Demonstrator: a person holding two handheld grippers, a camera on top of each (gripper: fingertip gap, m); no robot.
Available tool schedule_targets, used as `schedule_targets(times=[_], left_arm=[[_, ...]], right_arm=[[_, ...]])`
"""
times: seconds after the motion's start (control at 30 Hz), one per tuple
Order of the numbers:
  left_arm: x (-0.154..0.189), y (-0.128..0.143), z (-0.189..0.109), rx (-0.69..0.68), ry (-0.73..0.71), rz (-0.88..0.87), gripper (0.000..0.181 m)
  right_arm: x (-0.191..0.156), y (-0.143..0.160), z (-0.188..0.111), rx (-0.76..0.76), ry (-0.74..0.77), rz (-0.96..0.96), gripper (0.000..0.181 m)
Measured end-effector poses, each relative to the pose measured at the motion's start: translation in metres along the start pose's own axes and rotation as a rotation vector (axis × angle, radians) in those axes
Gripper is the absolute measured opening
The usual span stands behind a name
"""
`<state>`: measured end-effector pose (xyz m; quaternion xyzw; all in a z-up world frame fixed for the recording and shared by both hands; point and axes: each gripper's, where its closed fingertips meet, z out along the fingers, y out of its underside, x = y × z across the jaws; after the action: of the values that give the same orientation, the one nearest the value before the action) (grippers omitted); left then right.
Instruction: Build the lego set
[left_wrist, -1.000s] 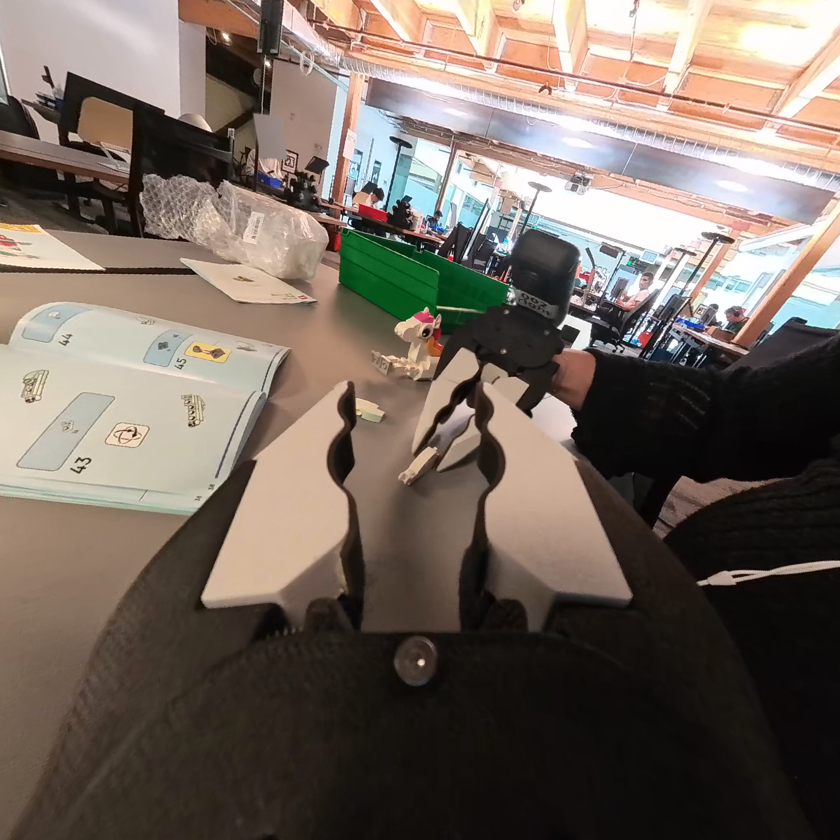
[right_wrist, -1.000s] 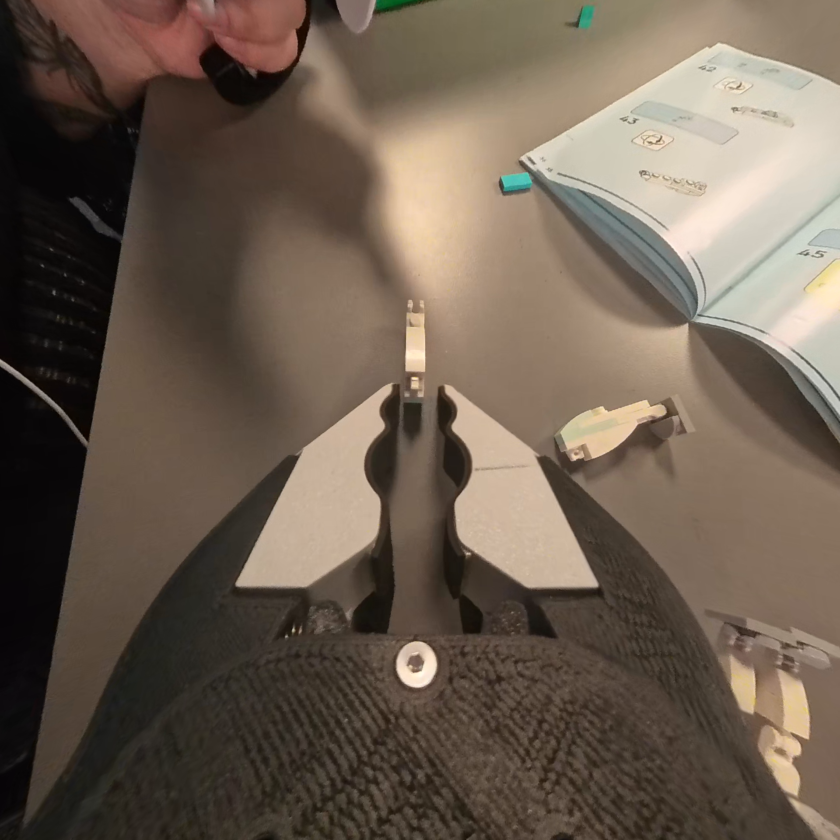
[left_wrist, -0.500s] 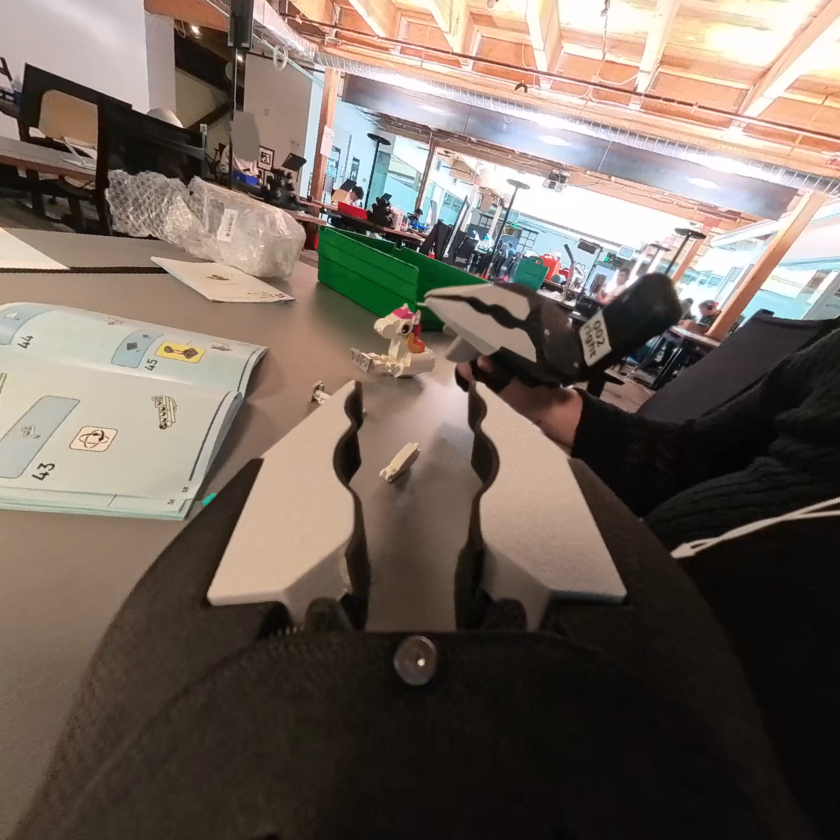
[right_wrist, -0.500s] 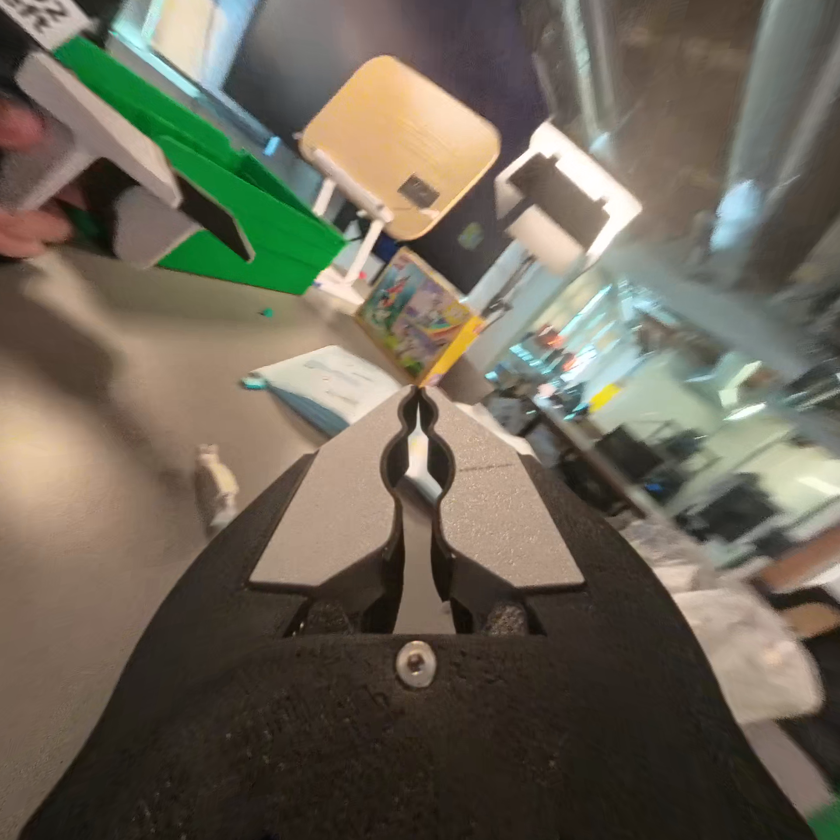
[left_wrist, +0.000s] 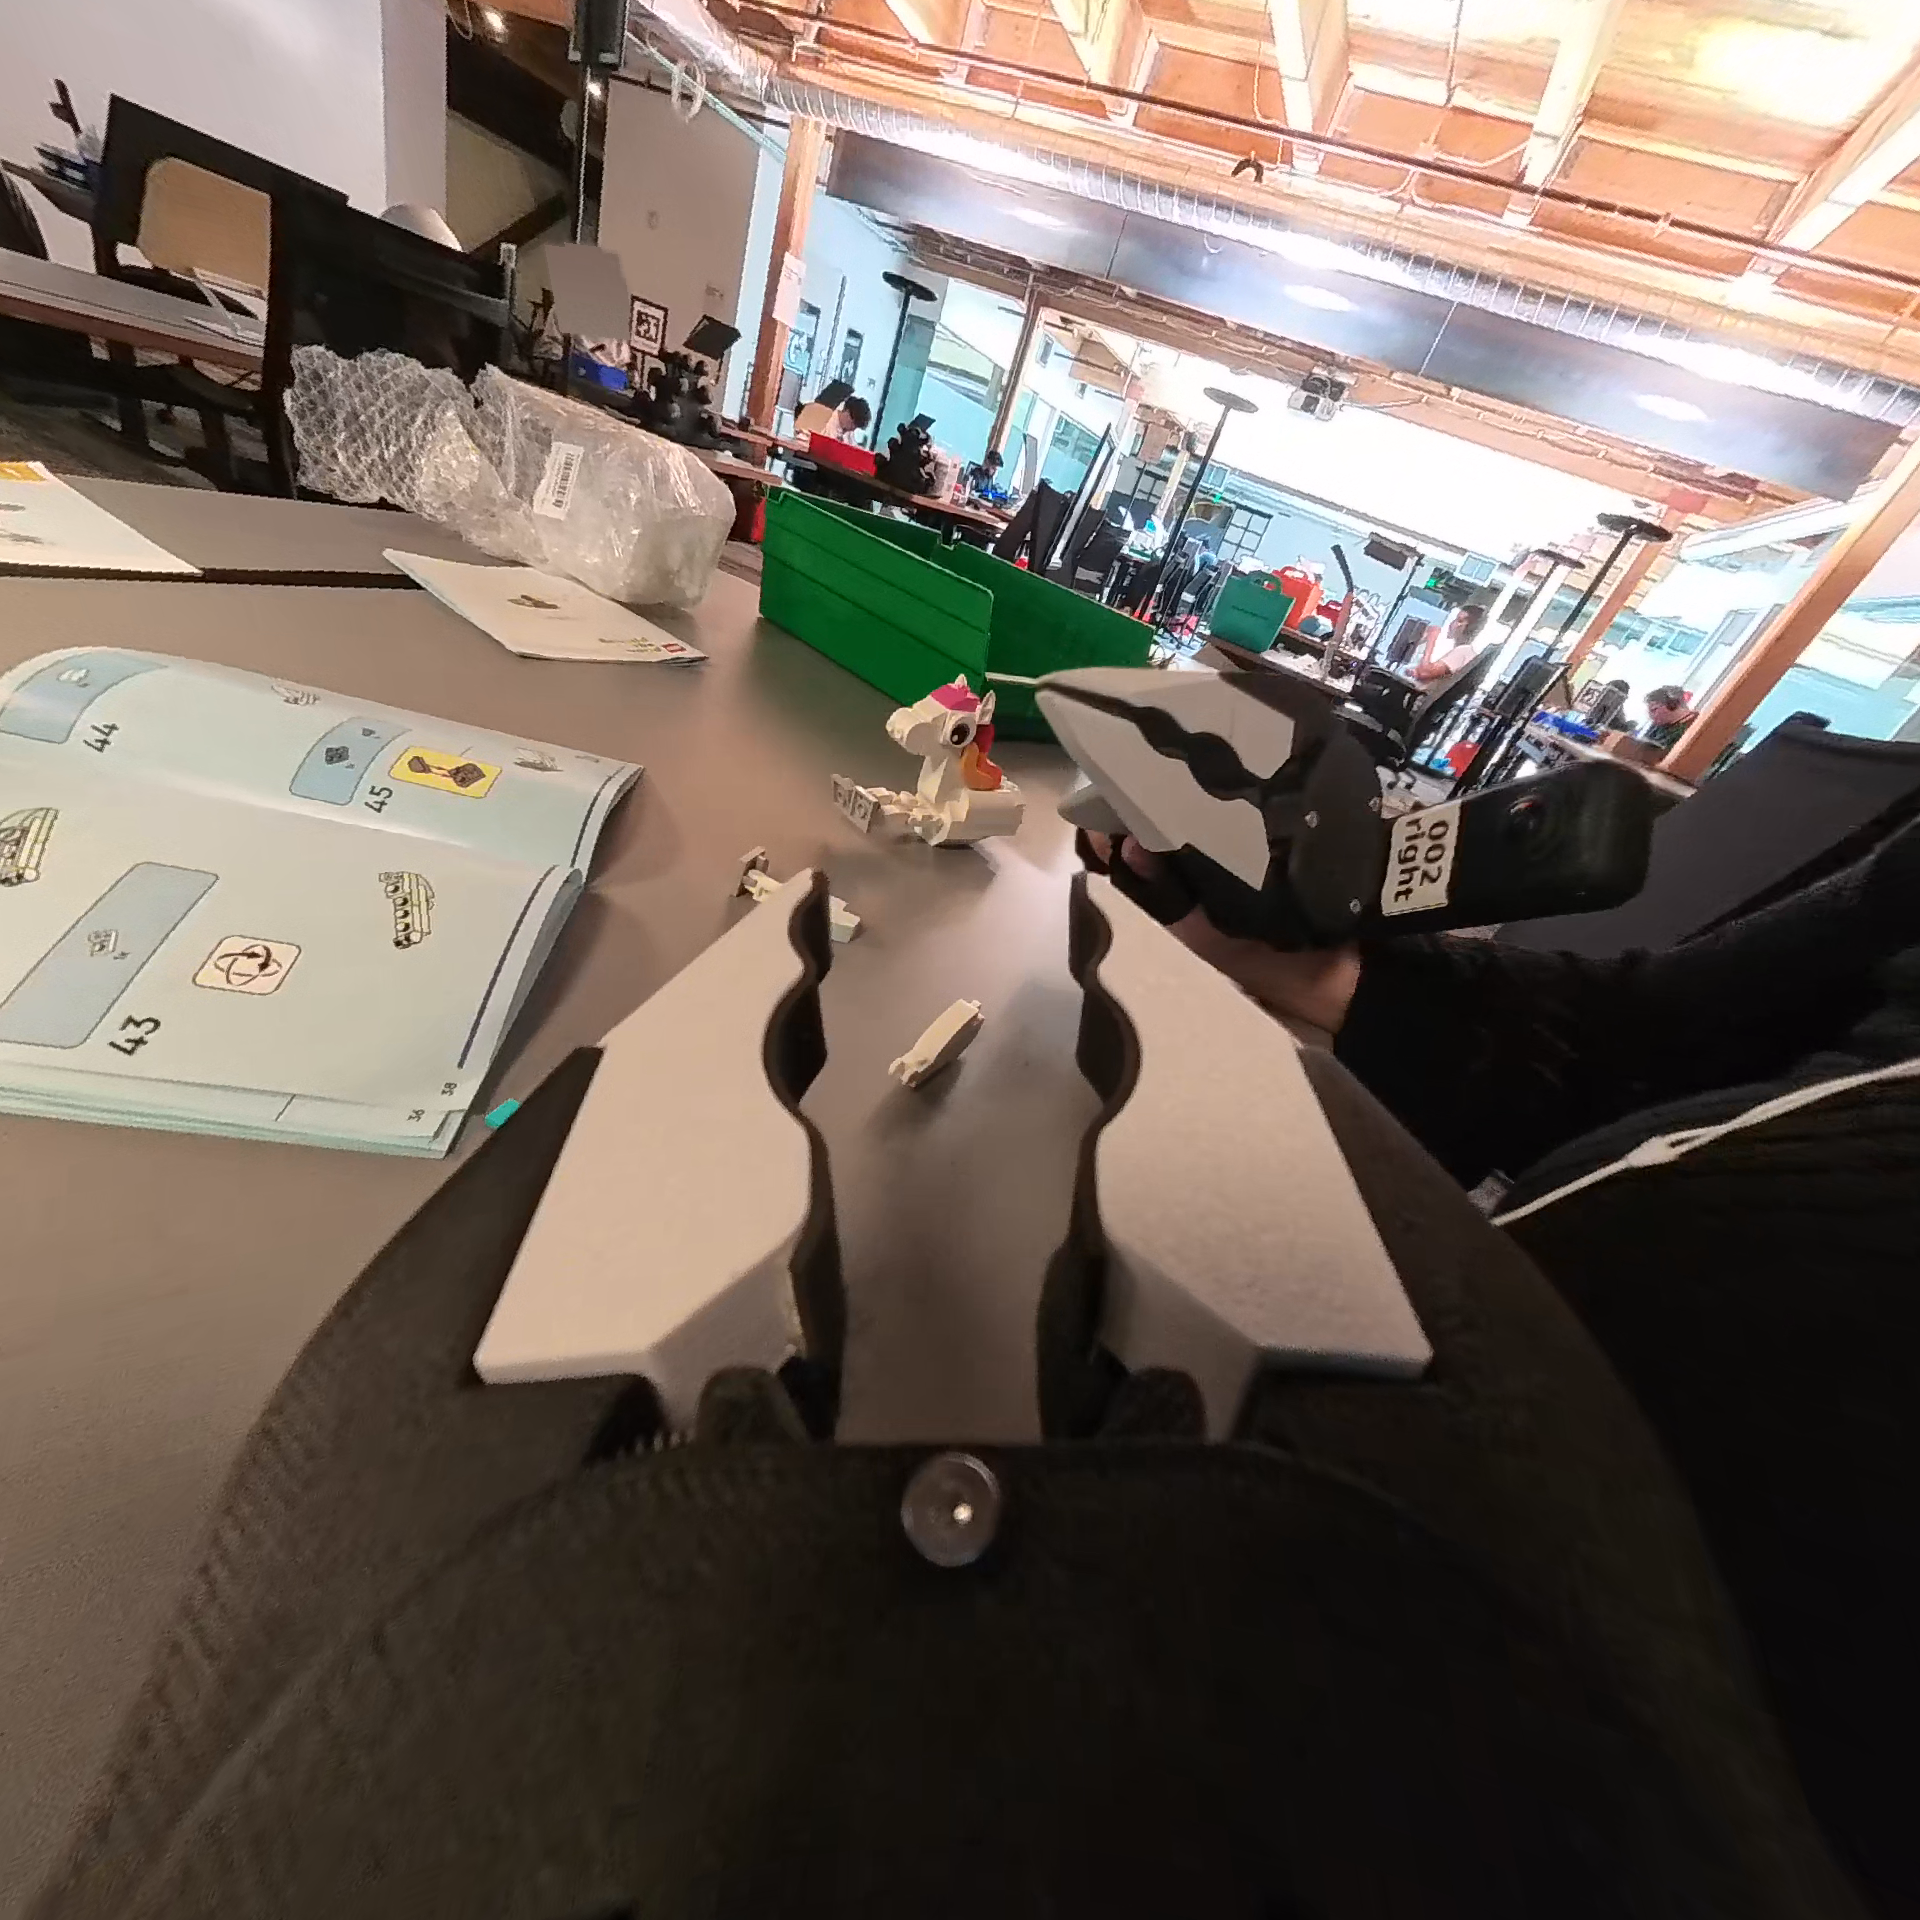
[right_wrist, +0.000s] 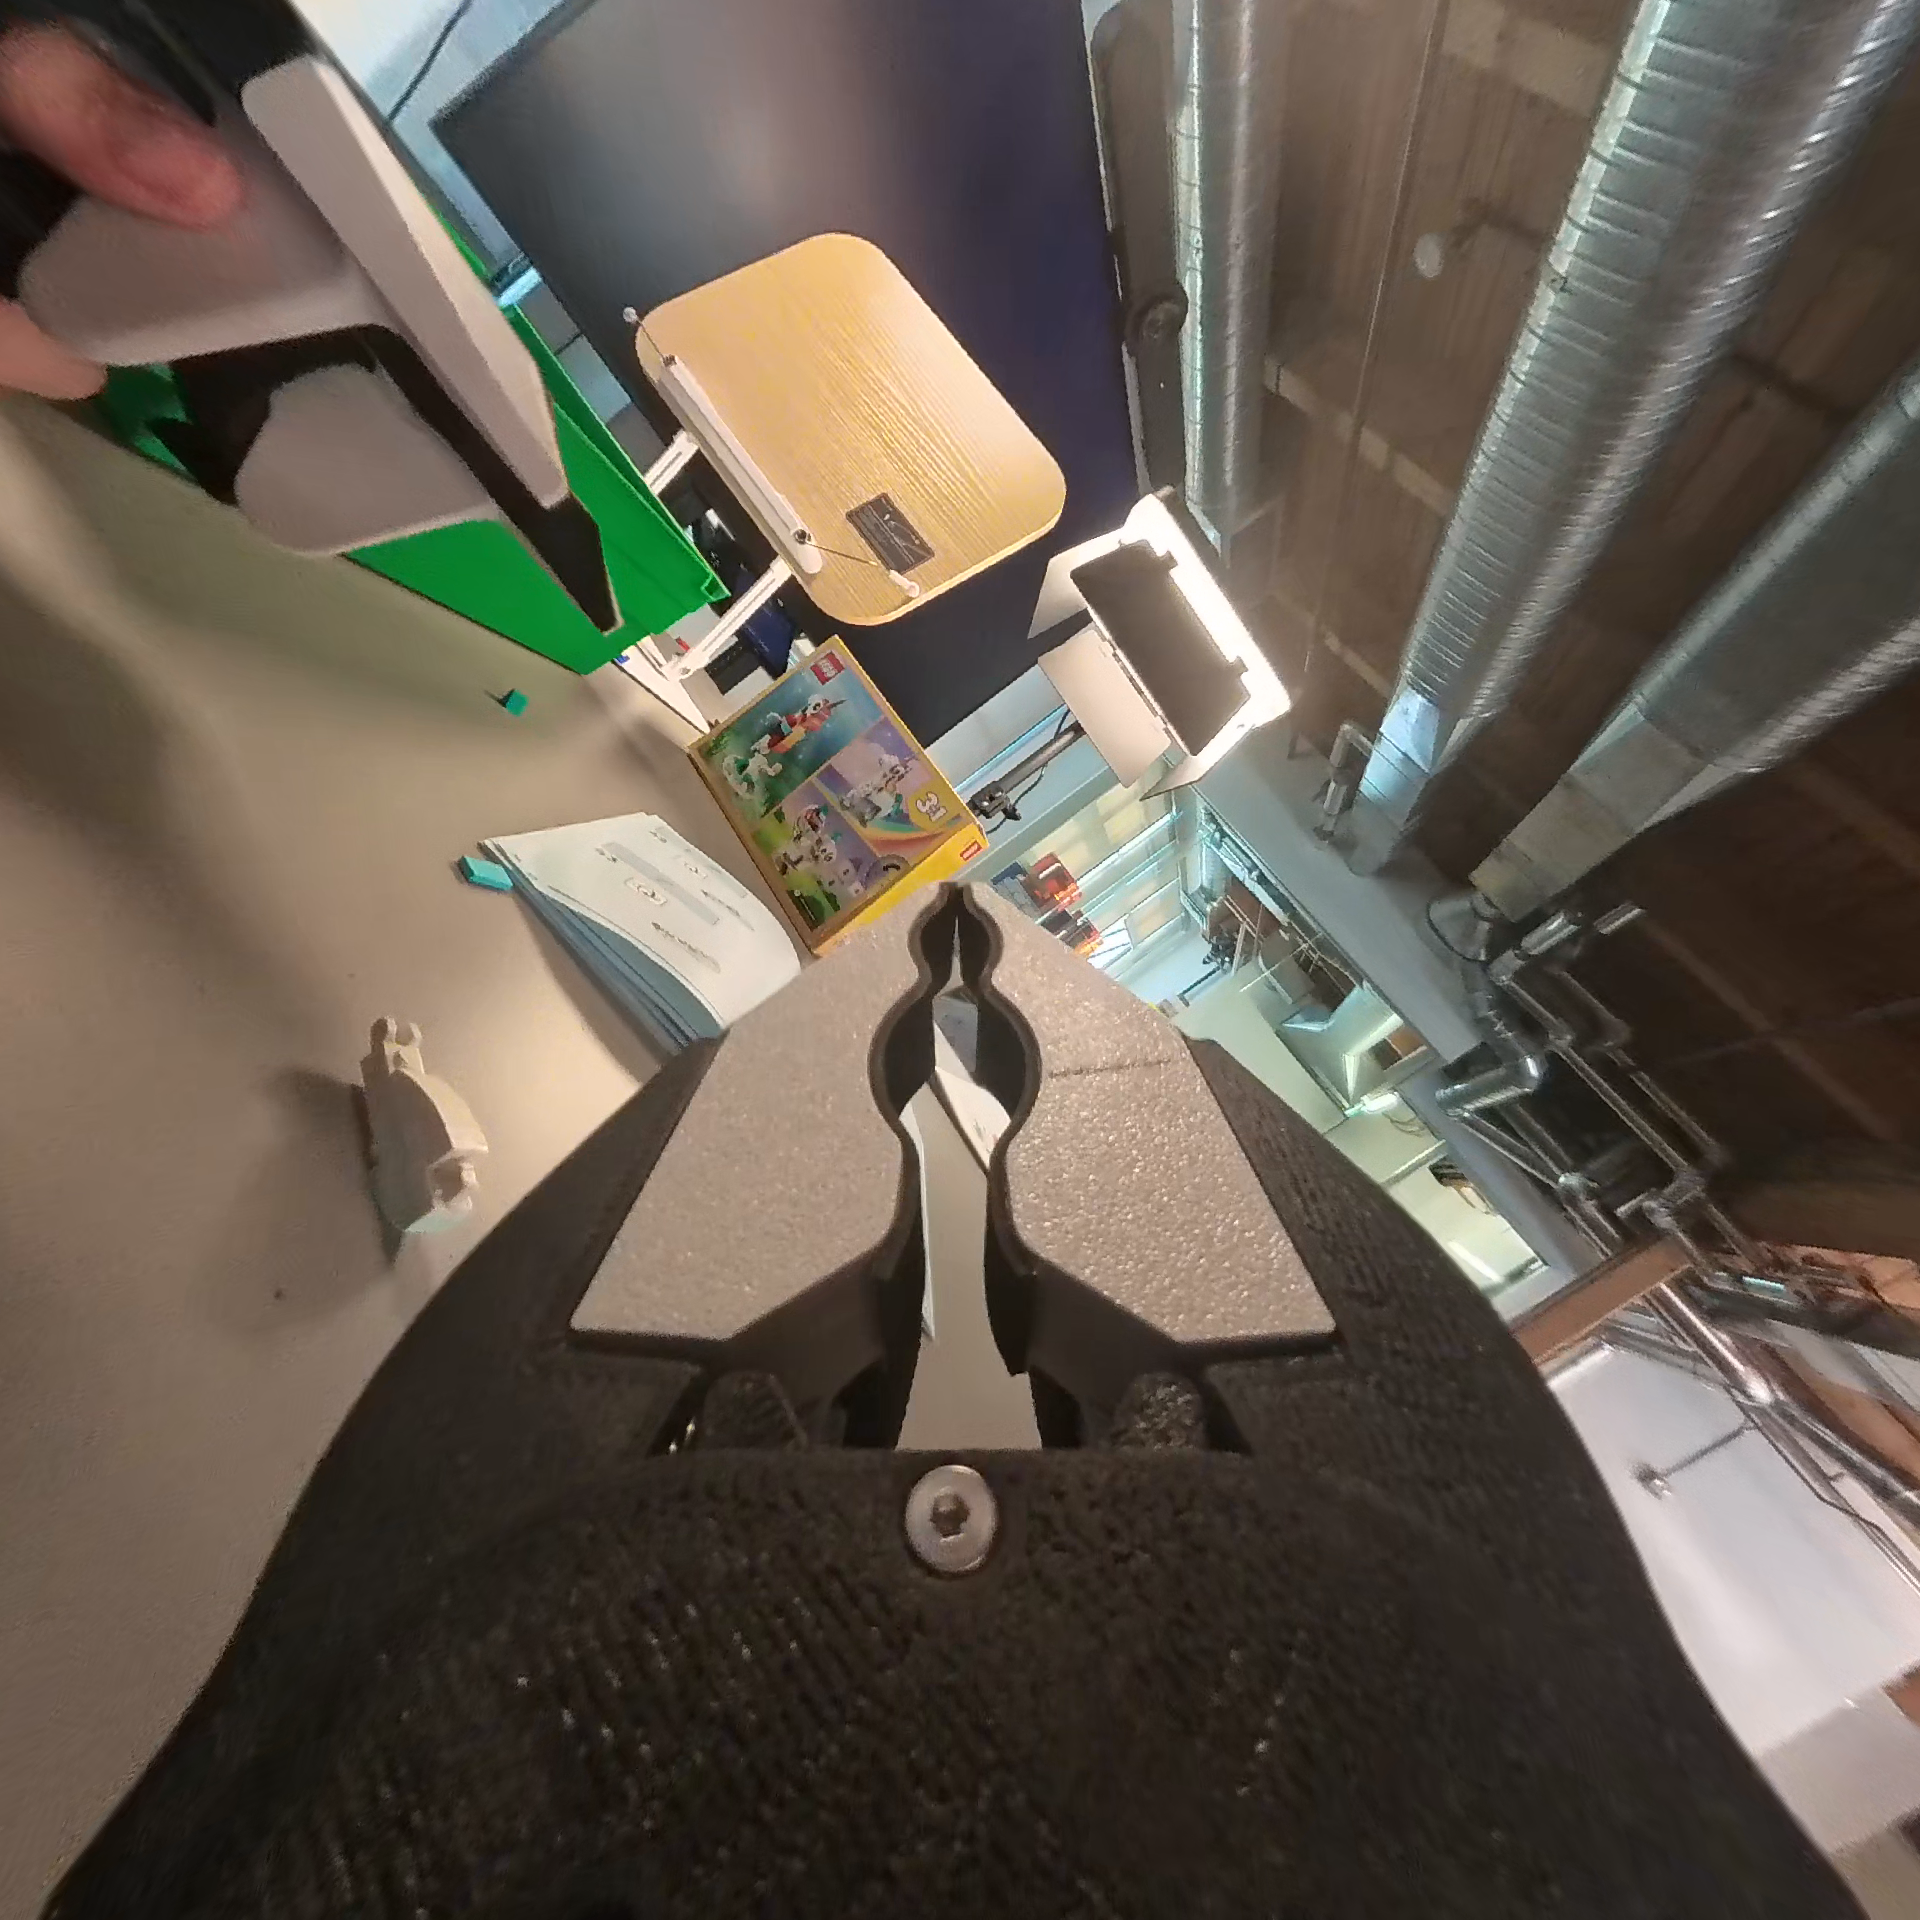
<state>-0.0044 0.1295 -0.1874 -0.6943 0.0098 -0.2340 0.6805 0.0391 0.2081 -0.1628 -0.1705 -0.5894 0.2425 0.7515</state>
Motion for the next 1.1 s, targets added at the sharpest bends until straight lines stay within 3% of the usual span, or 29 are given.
schedule_targets(times=[0.33, 0.57, 0.8, 0.97, 1.1], left_arm=[[-0.004, 0.003, 0.002, -0.024, -0.010, -0.033, 0.046], [-0.011, 0.001, 0.001, -0.018, -0.063, -0.005, 0.046], [-0.019, 0.004, 0.004, -0.060, -0.153, 0.104, 0.043], [-0.021, 0.003, 0.004, -0.056, -0.152, 0.108, 0.040], [-0.030, -0.001, 0.002, -0.031, -0.197, 0.074, 0.039]], right_arm=[[-0.011, -0.006, -0.003, 0.041, -0.055, 0.074, 0.000], [-0.023, -0.003, 0.001, 0.109, -0.215, 0.305, 0.000], [-0.026, -0.002, 0.013, 0.204, -0.275, 0.275, 0.000], [-0.012, 0.001, 0.002, 0.225, -0.277, 0.344, 0.000], [-0.013, 0.016, -0.011, 0.233, -0.326, 0.242, 0.000]])
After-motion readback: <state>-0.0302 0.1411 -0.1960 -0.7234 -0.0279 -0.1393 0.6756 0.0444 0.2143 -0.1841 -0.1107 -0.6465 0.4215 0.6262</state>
